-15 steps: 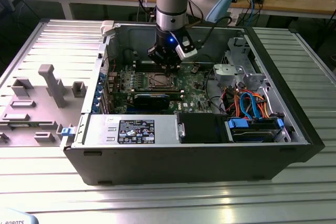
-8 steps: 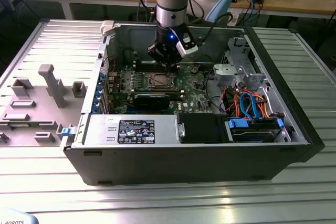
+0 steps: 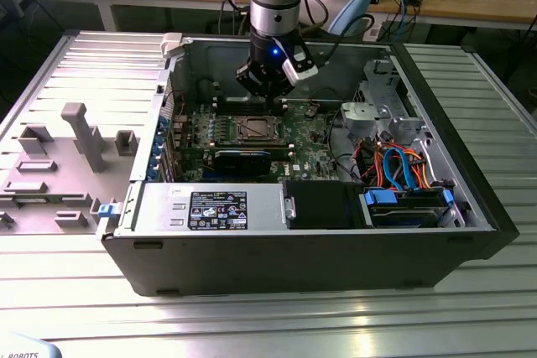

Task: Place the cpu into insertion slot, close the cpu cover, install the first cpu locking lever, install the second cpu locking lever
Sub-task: 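Install the second cpu locking lever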

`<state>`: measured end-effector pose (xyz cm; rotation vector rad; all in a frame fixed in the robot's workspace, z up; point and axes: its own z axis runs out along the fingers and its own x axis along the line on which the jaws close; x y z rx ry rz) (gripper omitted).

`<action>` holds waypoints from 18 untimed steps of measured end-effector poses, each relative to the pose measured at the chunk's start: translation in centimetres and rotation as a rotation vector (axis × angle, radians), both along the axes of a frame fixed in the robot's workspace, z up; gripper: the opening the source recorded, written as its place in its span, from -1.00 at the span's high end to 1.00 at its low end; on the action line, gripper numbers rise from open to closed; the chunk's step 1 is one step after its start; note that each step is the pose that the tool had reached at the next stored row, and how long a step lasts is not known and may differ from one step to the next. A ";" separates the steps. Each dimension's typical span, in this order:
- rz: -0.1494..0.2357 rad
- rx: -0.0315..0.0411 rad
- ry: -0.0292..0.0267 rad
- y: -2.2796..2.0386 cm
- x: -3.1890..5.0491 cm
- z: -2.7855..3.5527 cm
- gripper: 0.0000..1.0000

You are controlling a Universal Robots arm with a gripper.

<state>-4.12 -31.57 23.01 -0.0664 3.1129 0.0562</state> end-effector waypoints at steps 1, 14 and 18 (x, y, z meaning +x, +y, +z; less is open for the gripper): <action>0.000 0.0001 -0.0001 -0.28 0.00 -0.02 0.79; 0.000 0.0000 -0.0001 -1.85 0.00 -0.08 0.79; 0.000 -0.0002 0.0000 -1.97 0.00 -0.08 0.79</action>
